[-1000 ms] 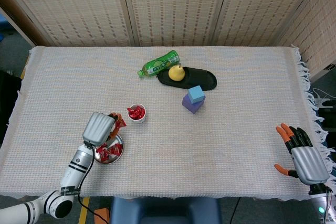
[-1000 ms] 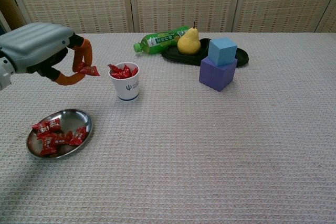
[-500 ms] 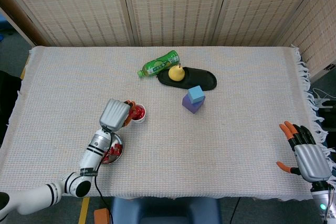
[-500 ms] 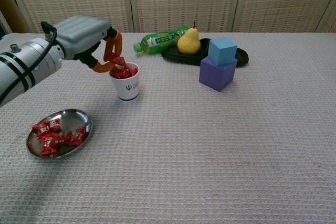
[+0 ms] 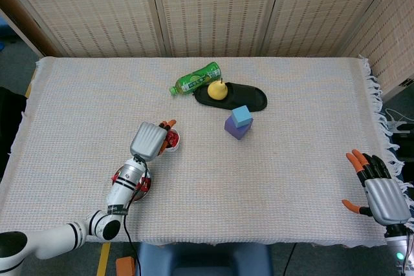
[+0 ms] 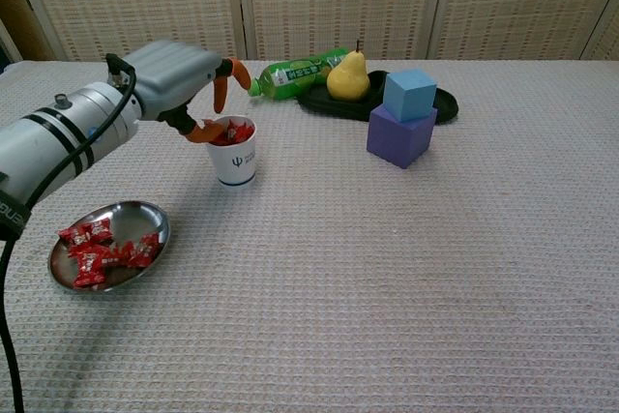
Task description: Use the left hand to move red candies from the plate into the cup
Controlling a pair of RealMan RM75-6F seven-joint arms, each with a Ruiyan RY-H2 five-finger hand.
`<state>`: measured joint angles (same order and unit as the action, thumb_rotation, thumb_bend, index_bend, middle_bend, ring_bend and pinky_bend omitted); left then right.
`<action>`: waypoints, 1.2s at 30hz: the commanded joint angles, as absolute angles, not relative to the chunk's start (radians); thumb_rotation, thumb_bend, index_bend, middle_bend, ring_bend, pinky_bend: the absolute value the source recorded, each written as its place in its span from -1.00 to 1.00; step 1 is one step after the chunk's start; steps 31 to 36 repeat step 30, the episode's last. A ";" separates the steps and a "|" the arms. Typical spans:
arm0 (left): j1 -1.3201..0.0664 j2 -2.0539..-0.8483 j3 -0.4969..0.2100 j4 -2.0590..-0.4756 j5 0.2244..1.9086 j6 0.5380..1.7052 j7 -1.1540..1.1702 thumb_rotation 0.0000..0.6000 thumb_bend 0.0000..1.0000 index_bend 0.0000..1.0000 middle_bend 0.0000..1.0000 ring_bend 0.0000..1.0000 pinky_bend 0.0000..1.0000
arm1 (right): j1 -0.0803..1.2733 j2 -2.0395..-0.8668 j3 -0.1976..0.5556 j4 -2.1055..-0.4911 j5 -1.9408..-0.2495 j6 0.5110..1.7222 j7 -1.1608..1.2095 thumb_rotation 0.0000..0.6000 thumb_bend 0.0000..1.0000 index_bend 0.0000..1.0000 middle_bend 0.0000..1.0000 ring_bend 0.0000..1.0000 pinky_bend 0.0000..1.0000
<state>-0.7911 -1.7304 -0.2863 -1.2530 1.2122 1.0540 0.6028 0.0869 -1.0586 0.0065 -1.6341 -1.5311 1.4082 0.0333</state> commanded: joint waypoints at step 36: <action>-0.136 -1.351 0.172 -1.388 1.661 1.711 0.130 1.00 -0.24 -0.95 -1.00 -1.00 -0.75 | 0.034 -1.092 -0.046 -1.641 -1.685 1.533 -0.053 1.00 -1.00 -1.00 -1.00 -1.00 -1.00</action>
